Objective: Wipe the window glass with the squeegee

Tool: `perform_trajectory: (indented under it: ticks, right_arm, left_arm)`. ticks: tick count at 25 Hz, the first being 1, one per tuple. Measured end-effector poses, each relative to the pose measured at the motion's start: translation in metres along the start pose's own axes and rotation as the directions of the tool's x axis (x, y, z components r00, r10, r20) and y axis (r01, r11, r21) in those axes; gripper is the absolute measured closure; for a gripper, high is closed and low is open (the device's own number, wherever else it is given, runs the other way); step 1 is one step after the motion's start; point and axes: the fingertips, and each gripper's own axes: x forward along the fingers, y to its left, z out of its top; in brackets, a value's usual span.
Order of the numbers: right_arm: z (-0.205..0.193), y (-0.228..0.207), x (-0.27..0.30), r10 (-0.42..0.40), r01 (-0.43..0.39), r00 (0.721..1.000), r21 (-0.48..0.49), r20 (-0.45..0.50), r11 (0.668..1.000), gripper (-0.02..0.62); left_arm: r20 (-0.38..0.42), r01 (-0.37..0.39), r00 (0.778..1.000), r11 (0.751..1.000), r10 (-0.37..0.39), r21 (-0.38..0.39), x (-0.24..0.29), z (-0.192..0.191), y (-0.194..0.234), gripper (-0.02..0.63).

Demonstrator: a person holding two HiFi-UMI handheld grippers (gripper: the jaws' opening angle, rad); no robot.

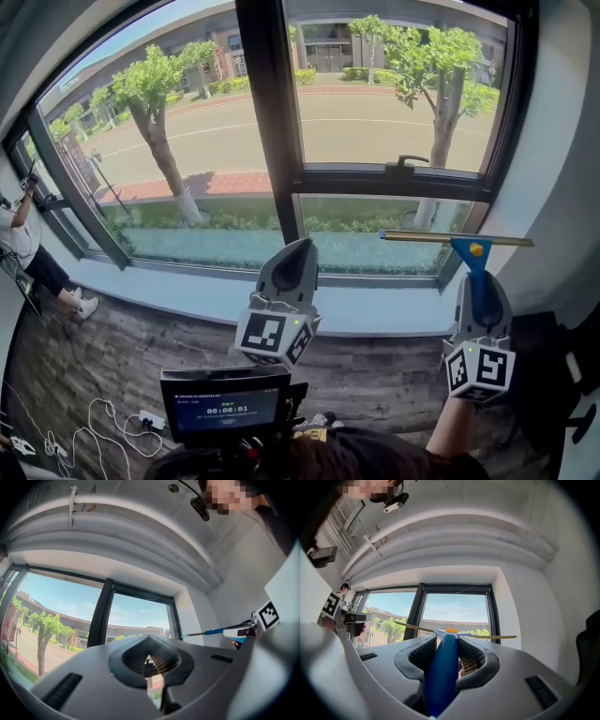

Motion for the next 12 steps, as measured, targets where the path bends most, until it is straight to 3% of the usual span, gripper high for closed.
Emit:
perform_trajectory:
  ticks: [12]
  right_arm:
    - [0.001, 0.01, 0.051, -0.055, 0.055, 0.998, -0.006, 0.017, 0.998, 0.454]
  left_arm:
    - [-0.004, 0.053, 0.999, 0.998, -0.054, -0.019, 0.05, -0.017, 0.036, 0.604]
